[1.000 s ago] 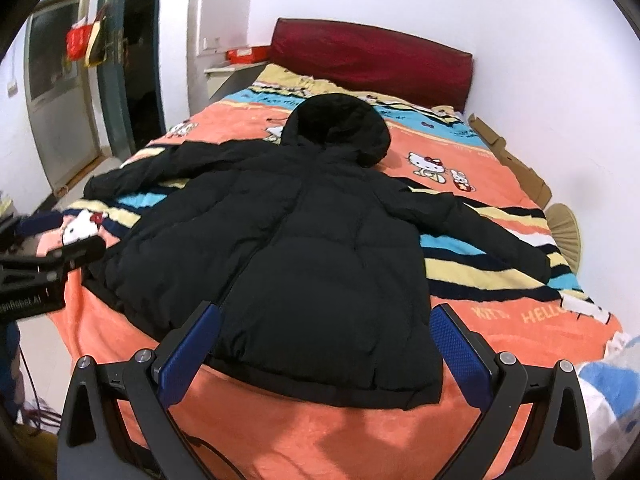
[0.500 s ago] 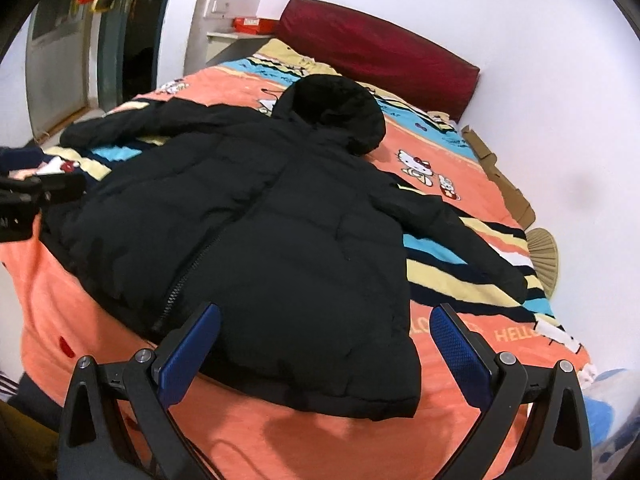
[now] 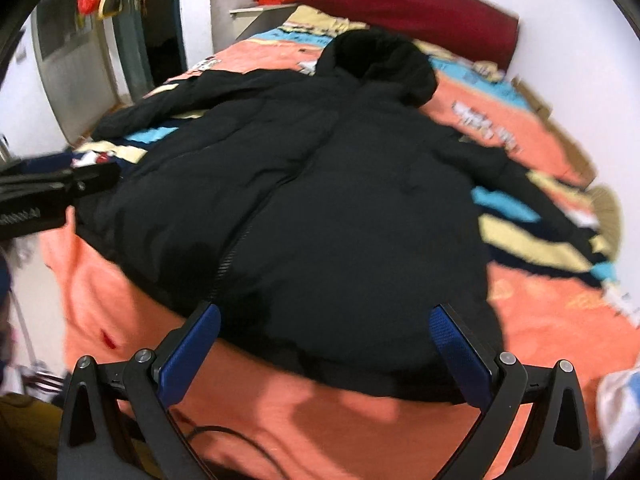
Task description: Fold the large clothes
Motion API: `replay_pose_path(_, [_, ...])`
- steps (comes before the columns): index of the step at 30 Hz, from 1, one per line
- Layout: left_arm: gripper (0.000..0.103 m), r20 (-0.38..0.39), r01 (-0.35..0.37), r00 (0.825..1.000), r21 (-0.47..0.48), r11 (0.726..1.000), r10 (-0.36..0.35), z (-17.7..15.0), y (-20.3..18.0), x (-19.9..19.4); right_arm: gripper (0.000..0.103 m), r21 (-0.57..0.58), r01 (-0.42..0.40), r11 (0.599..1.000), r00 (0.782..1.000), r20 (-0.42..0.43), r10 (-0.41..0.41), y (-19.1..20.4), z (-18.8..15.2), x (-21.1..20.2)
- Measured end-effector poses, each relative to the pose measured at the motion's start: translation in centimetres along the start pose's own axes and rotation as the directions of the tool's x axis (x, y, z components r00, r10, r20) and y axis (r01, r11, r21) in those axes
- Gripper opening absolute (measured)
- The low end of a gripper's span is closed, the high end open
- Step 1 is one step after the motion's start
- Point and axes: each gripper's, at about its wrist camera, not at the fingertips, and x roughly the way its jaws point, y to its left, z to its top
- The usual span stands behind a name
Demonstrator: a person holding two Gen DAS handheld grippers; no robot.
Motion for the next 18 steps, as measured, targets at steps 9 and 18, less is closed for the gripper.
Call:
replay_pose_path(9, [0.089, -0.041, -0.026, 0.999, 0.007, 1.000, 0.026, 0.4, -0.2, 1.7, 0.103, 0.109, -0.167, 0.980, 0.980, -0.090, 0.177, -0.5, 0.0, 2.4])
replay_pose_path(18, [0.089, -0.084, -0.051, 0.995, 0.020, 0.999, 0.052, 1.0, -0.9, 3.7, 0.103, 0.116, -0.202, 0.973, 0.971, -0.108, 0.214, -0.8, 0.3, 3.0])
